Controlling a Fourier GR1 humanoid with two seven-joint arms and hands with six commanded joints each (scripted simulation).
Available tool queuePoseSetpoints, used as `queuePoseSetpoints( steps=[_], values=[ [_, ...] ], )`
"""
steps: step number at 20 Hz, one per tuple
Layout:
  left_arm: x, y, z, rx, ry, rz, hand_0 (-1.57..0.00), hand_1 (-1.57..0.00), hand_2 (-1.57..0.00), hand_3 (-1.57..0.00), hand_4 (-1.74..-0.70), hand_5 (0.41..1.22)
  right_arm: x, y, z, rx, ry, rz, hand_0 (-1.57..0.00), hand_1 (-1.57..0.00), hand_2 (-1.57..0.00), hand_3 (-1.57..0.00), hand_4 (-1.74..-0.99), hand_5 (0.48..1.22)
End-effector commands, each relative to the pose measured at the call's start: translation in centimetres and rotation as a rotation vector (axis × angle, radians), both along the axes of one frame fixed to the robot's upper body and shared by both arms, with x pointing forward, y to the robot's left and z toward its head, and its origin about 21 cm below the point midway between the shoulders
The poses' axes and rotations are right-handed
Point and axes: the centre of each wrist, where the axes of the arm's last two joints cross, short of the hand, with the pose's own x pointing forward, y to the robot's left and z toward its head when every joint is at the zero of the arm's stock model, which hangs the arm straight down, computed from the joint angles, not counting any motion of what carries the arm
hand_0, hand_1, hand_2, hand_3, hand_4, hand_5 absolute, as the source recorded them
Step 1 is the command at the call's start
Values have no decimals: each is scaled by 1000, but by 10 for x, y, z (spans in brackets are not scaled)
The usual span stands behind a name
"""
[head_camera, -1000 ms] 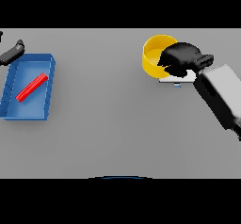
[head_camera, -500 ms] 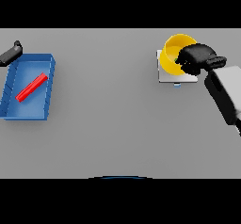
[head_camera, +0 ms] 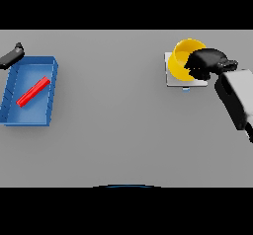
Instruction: Pick up the red beaker and tilt it to pour out 1 green nut into yellow bowl. Pick up the yellow bowl and place it on the metallic measuring scale.
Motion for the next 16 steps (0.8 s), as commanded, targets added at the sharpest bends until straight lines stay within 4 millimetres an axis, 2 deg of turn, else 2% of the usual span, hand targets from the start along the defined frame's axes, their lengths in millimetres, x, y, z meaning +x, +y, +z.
queuePoseSetpoints(
  steps=[1, 3, 5, 9, 12, 16],
  values=[
    [1, 1, 1, 3, -3, -1, 1, 1, 1, 1, -844, 775, 1, -2, 1, 3, 6, -16, -1325, -1039, -1042, -1237, -1621, 1155],
    [1, 0, 0, -9, -14, -10, 1, 1, 1, 1, -847, 771, 0, -5, 3, 14, 30, -36, -1053, -781, -776, -982, -1580, 1037],
    [-1, 2, -2, -7, -19, -9, 1, 1, 1, 1, -850, 765, 2, -2, 5, 15, 50, -48, -825, -599, -589, -794, -1550, 955],
    [0, 0, 1, -6, -25, -10, 1, 1, 1, 1, -854, 771, 5, -3, 3, 3, 67, -63, -372, -279, -345, -558, -1501, 865],
    [-1, -1, -2, -10, -21, -14, 1, 1, 1, 1, -854, 770, 4, -5, -1, -18, 72, -52, -190, -142, -216, -428, -1460, 826],
    [-2, -1, 3, -5, -29, -5, 1, 1, 1, 1, -855, 771, 2, -10, 3, -30, 68, -34, -77, -58, -93, -297, -1424, 804]
  ],
)
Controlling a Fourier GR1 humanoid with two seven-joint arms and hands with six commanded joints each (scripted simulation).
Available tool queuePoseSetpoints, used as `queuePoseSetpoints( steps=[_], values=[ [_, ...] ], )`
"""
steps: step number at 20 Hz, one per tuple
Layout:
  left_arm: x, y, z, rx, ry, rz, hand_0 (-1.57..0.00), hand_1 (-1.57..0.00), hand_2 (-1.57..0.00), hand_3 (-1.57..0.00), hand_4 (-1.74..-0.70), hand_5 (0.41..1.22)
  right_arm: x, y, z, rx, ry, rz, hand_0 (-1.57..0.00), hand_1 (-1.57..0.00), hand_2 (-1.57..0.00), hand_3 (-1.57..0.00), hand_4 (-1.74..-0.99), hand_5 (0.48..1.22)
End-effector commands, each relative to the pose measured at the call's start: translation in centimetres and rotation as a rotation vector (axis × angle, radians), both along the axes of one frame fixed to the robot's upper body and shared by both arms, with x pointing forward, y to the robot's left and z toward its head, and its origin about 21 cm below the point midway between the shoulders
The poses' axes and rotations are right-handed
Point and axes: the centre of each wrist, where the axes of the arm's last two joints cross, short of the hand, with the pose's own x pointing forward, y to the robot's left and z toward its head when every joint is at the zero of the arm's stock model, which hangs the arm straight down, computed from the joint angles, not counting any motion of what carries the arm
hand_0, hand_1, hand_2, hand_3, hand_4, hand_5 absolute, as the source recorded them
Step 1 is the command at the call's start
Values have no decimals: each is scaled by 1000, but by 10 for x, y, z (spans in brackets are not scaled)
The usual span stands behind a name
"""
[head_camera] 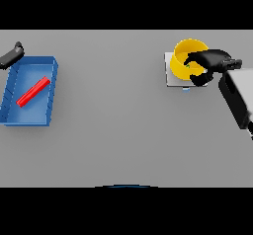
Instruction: Pick up the red beaker and tilt it to pour out 1 green nut into yellow bowl. Pick up the yellow bowl and place it on the metallic measuring scale.
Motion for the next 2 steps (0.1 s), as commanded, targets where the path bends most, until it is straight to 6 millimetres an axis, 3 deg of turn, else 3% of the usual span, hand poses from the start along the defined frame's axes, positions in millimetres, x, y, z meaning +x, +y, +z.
queuePoseSetpoints(
  steps=[1, 2],
  values=[
    [-2, -3, -3, 6, 6, -4, 1, 1, 1, 1, -851, 770, 0, 1, 2, 2, -1, 6, -62, -46, -74, -277, -1418, 801],
    [-1, -1, -2, 7, 10, 11, 1, 1, 1, 1, -851, 768, 0, 2, 1, 0, 4, 3, -49, -37, -59, -263, -1414, 796]
  ],
)
